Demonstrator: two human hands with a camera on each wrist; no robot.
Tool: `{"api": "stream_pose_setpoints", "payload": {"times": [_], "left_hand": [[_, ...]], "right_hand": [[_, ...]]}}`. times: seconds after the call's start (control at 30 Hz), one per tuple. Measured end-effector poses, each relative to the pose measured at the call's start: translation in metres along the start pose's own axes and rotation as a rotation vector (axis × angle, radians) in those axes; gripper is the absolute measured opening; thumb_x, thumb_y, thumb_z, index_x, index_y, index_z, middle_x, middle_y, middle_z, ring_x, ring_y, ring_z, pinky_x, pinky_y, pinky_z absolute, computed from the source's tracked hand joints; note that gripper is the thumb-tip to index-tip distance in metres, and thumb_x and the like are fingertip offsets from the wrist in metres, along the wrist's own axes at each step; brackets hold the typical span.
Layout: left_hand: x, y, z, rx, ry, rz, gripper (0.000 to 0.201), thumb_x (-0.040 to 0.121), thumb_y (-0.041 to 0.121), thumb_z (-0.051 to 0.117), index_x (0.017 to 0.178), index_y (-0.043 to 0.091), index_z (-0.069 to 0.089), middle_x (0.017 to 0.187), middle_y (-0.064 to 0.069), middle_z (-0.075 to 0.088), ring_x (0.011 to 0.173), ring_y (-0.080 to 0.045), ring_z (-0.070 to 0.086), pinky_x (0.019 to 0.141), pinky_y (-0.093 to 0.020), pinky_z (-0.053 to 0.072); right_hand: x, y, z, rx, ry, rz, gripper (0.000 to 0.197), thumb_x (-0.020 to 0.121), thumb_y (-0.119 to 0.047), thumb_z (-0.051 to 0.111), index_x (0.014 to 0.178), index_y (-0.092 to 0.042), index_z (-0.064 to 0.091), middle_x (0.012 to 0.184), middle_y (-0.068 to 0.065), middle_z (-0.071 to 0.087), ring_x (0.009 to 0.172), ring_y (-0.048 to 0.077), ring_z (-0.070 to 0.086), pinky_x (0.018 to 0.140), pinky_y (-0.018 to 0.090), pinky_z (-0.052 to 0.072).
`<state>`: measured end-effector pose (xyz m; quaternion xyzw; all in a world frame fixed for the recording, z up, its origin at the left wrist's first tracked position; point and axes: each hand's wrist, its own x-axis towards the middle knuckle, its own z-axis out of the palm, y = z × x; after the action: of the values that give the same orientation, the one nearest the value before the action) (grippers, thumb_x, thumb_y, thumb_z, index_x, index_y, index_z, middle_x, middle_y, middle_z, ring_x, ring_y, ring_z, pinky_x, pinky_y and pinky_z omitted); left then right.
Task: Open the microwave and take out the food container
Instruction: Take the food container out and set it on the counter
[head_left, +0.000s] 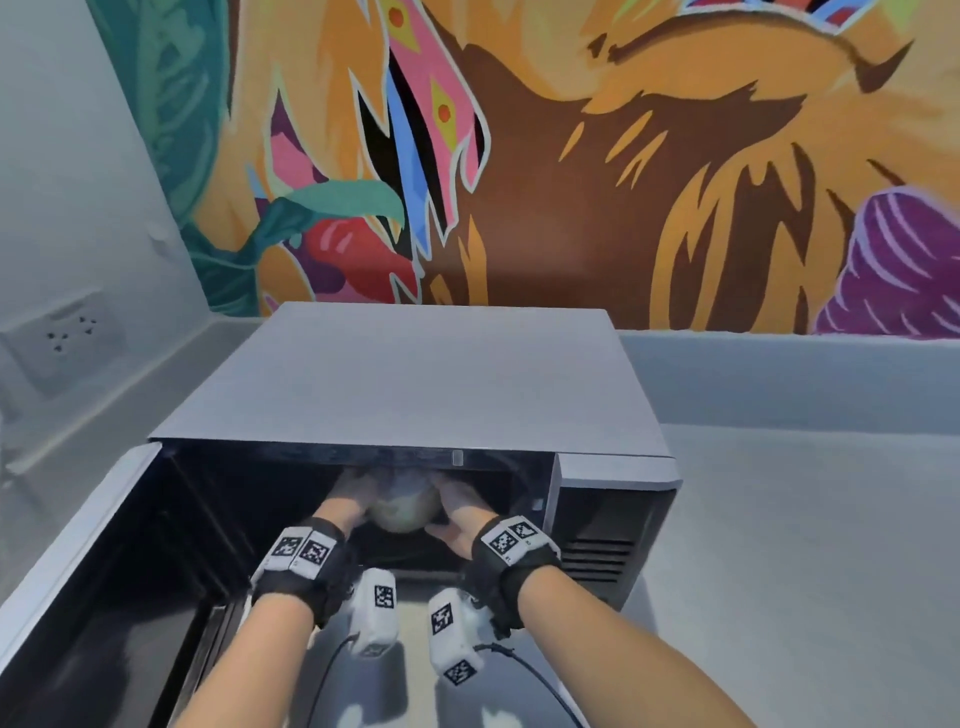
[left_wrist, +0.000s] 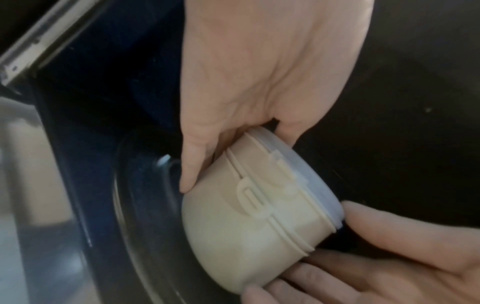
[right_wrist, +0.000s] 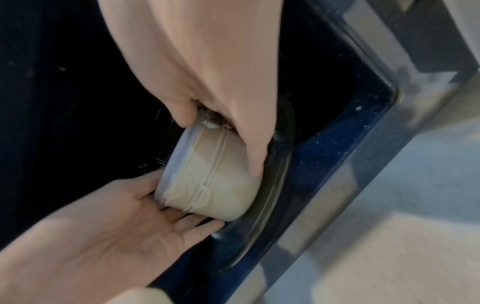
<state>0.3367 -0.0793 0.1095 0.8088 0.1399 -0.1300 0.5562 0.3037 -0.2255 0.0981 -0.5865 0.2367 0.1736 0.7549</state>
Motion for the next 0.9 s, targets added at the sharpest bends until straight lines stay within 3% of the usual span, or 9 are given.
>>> {"api": "stream_pose_setpoints", "payload": {"times": [0.1, 0.2, 0.27, 0.33, 0.43, 0.57, 0.63, 0.8, 0.9], "left_hand": [[-0.018, 0.008, 0.004, -0.131, 0.073, 0.063, 0.012, 0.092, 0.0, 0.043, 0.092, 0.003, 0.055, 0.108, -0.015, 0.053, 0.095, -0.022, 0.051, 0.085, -0.034, 0.042], [-0.036, 0.001, -0.004, -0.163, 0.112, 0.082, 0.043, 0.076, 0.02, 0.048, 0.109, -0.008, 0.051, 0.105, -0.017, 0.053, 0.099, -0.024, 0.05, 0.1, -0.048, 0.043], [-0.056, -0.012, -0.004, -0.123, 0.157, 0.098, 0.061, 0.069, 0.04, 0.048, 0.113, -0.002, 0.047, 0.109, -0.015, 0.054, 0.103, -0.028, 0.055, 0.1, -0.052, 0.045], [-0.085, -0.027, -0.002, -0.16, 0.154, 0.118, 0.07, 0.073, 0.049, 0.05, 0.129, 0.007, 0.041, 0.123, -0.01, 0.057, 0.11, -0.028, 0.059, 0.098, -0.051, 0.049], [-0.163, -0.042, 0.022, -0.232, 0.135, 0.146, 0.048, 0.091, 0.026, 0.046, 0.135, 0.009, 0.036, 0.126, -0.008, 0.053, 0.112, -0.028, 0.055, 0.091, -0.044, 0.049], [-0.227, -0.077, 0.072, -0.232, 0.062, 0.078, 0.034, 0.09, 0.014, 0.039, 0.124, 0.013, 0.034, 0.113, -0.008, 0.051, 0.105, -0.029, 0.054, 0.073, -0.035, 0.052], [-0.245, -0.095, 0.102, -0.183, 0.016, 0.04, 0.039, 0.082, 0.018, 0.041, 0.121, 0.015, 0.038, 0.116, -0.008, 0.056, 0.105, -0.03, 0.057, 0.081, -0.043, 0.056], [-0.288, -0.098, 0.182, -0.169, -0.062, 0.053, 0.032, 0.085, 0.003, 0.04, 0.115, 0.015, 0.039, 0.116, -0.013, 0.056, 0.105, -0.033, 0.056, 0.09, -0.043, 0.05], [-0.307, -0.085, 0.227, -0.163, -0.197, 0.054, 0.036, 0.086, 0.006, 0.042, 0.119, 0.018, 0.036, 0.121, -0.01, 0.054, 0.111, -0.029, 0.054, 0.095, -0.042, 0.05]], "right_hand": [[-0.016, 0.0, 0.003, 0.079, -0.085, -0.01, 0.043, 0.097, -0.005, 0.04, 0.139, 0.001, 0.038, 0.149, 0.015, 0.038, 0.137, 0.029, 0.04, 0.087, 0.025, 0.049], [-0.049, -0.003, 0.01, 0.246, -0.14, 0.026, 0.019, 0.097, -0.017, 0.044, 0.113, -0.017, 0.055, 0.136, 0.006, 0.055, 0.123, 0.02, 0.051, 0.098, 0.032, 0.042], [-0.076, 0.004, 0.004, 0.218, -0.229, 0.004, 0.021, 0.098, -0.022, 0.044, 0.117, -0.019, 0.051, 0.131, 0.0, 0.057, 0.105, 0.011, 0.055, 0.102, 0.033, 0.04], [-0.1, 0.016, -0.003, 0.159, -0.271, -0.009, 0.026, 0.098, -0.027, 0.044, 0.123, -0.024, 0.042, 0.124, -0.005, 0.056, 0.097, 0.005, 0.056, 0.092, 0.028, 0.047], [-0.132, 0.053, -0.028, 0.098, -0.306, 0.018, 0.033, 0.096, -0.026, 0.045, 0.129, -0.029, 0.04, 0.123, -0.006, 0.059, 0.102, 0.008, 0.059, 0.077, 0.023, 0.051], [-0.172, 0.106, -0.078, 0.049, -0.261, 0.075, 0.045, 0.095, -0.026, 0.046, 0.14, -0.024, 0.036, 0.137, 0.002, 0.055, 0.124, 0.021, 0.053, 0.102, 0.038, 0.047], [-0.194, 0.125, -0.109, 0.08, -0.205, 0.102, 0.047, 0.097, -0.023, 0.044, 0.143, -0.023, 0.032, 0.138, 0.004, 0.053, 0.125, 0.023, 0.052, 0.1, 0.04, 0.049], [-0.238, 0.15, -0.195, 0.129, -0.062, 0.076, 0.042, 0.1, -0.016, 0.036, 0.141, -0.021, 0.031, 0.12, 0.001, 0.058, 0.093, 0.013, 0.059, 0.052, 0.027, 0.056], [-0.251, 0.148, -0.244, 0.153, 0.056, 0.041, 0.042, 0.1, -0.019, 0.036, 0.142, -0.021, 0.034, 0.14, 0.006, 0.048, 0.103, 0.017, 0.055, 0.066, 0.038, 0.056]]}}
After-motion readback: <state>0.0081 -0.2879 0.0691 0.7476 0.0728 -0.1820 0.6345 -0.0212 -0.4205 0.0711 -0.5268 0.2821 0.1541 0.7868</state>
